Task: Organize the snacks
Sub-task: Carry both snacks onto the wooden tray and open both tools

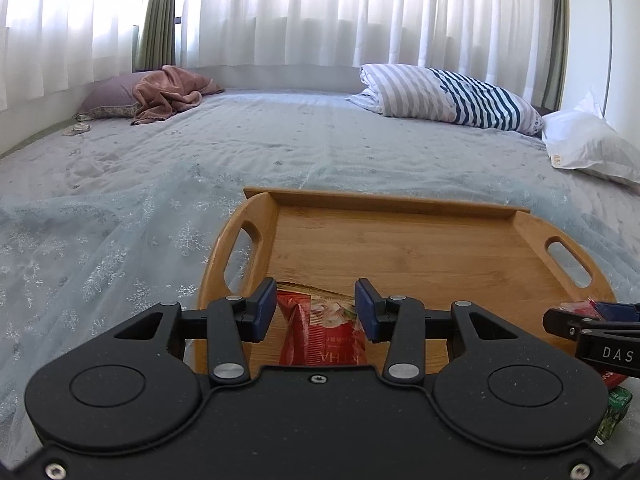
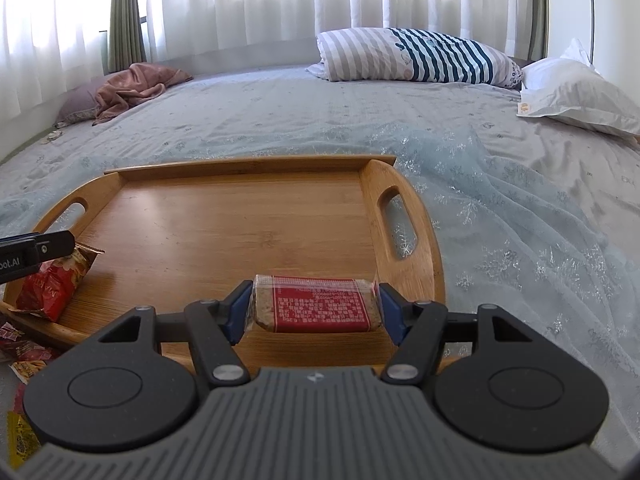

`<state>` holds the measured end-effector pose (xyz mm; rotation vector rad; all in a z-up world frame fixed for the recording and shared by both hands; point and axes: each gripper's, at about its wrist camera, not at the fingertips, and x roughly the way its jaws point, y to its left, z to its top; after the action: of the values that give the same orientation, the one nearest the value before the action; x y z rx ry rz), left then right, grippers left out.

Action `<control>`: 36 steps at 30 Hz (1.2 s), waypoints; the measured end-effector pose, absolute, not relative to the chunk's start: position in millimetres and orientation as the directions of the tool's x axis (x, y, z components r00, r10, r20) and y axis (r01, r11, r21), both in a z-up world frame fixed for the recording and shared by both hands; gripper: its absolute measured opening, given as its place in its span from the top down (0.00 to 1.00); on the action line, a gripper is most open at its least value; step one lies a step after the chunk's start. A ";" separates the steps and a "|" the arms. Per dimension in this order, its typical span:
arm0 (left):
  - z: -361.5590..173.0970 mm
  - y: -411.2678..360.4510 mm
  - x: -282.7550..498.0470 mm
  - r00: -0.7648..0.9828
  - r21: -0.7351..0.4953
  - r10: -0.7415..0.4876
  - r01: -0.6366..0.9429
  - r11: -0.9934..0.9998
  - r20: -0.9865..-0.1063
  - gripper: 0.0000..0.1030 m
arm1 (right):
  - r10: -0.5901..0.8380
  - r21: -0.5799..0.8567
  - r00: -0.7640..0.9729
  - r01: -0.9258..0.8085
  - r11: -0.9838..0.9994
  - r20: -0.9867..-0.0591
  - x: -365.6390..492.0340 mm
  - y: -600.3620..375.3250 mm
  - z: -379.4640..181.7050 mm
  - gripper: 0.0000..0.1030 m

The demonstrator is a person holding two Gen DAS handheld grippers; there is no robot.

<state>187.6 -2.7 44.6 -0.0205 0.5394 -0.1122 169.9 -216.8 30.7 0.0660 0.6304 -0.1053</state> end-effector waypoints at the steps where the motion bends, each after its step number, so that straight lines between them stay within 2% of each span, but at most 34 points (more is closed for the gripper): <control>1: 45.4 -2.2 185.9 0.854 -0.048 -0.110 0.099 0.994 -0.509 0.59 | -0.078 0.029 0.802 0.118 0.993 -0.592 170.5 -215.9 30.8 0.34; 2: 46.2 -1.4 184.7 0.856 -0.050 -0.109 0.097 0.994 -0.506 0.57 | -0.078 0.027 0.802 0.117 0.993 -0.593 170.6 -215.8 30.7 0.34; 4: 48.5 1.0 182.0 0.855 -0.060 -0.109 0.091 0.994 -0.506 0.47 | -0.078 0.023 0.801 0.114 0.993 -0.593 171.0 -214.1 31.5 0.34; 8: 52.9 4.3 171.9 0.857 -0.078 -0.116 0.089 0.993 -0.502 0.43 | -0.087 0.014 0.801 0.119 0.993 -0.593 171.3 -212.1 30.2 0.33; 12: 55.9 7.6 165.5 0.861 -0.070 -0.099 0.074 0.995 -0.498 0.32 | -0.098 0.008 0.795 0.128 0.992 -0.598 172.3 -211.6 27.6 0.31; 16: 58.4 11.0 155.5 0.860 -0.094 -0.098 0.058 0.994 -0.501 0.31 | -0.103 0.013 0.798 0.138 0.990 -0.593 171.9 -212.9 27.8 0.23; 22: 55.3 18.5 147.6 0.842 -0.172 -0.144 0.062 0.983 -0.520 0.28 | -0.110 0.010 0.798 0.144 0.990 -0.592 176.1 -213.5 26.0 0.20; 28: 51.5 22.8 140.2 0.829 -0.189 -0.136 0.038 0.981 -0.543 0.28 | -0.126 -0.031 0.799 0.134 0.991 -0.588 179.3 -207.6 25.1 0.13; 31: 52.6 25.4 136.7 0.825 -0.210 -0.154 0.043 0.977 -0.544 0.24 | -0.138 -0.045 0.796 0.138 0.989 -0.589 179.2 -205.3 25.8 0.11; 34: 53.6 25.2 134.2 0.822 -0.214 -0.155 0.041 0.976 -0.548 0.17 | -0.133 -0.020 0.802 0.150 0.988 -0.582 174.7 -204.6 28.1 0.04; 36: 53.6 24.0 133.5 0.819 -0.208 -0.154 0.044 0.977 -0.553 0.16 | -0.121 0.002 0.808 0.150 0.989 -0.577 170.3 -205.4 30.5 0.00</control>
<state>133.5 24.0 53.6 -0.1900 0.6035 -0.1062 170.3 -205.4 30.5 0.0486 0.6136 -0.1448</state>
